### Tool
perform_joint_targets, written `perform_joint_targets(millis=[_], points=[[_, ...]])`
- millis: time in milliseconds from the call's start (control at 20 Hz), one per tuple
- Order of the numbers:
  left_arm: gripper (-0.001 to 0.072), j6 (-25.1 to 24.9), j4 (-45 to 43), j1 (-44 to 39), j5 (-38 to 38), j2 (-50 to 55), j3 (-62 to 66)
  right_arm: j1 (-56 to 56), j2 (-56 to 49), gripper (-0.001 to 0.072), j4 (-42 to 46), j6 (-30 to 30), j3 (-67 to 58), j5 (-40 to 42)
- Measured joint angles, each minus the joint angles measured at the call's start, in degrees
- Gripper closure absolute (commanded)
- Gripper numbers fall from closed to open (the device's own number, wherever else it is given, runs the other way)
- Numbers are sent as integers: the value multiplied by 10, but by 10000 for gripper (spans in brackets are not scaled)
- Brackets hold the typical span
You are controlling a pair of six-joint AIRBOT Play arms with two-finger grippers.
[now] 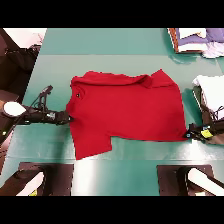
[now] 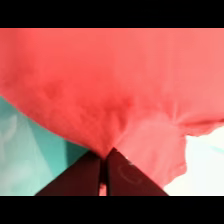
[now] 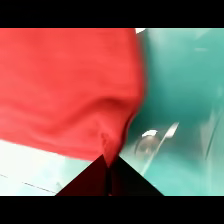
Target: Fold the shirts.
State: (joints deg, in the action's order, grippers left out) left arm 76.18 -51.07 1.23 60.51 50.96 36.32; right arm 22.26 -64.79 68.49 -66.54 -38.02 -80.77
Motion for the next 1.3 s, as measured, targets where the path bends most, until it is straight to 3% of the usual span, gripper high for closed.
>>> perform_joint_targets(millis=[200,450,700,900,1100,1300], points=[[683,3,-3,0,10,-48,120,-33,71,697,-57,-14,-102,4],[682,4,-3,0,15,-73,404,-74,118,697,-120,-24,-364,32],[683,4,-5,0,-4,-78,681,-73,129,697,-130,-31,-638,47],[683,30,-8,0,-11,-80,827,-41,132,697,-129,-39,-778,41],[683,56,-24,0,8,-78,861,-8,145,697,-130,-48,-790,28],[682,80,-76,0,42,-66,754,-15,118,698,-128,-51,-731,-4]])
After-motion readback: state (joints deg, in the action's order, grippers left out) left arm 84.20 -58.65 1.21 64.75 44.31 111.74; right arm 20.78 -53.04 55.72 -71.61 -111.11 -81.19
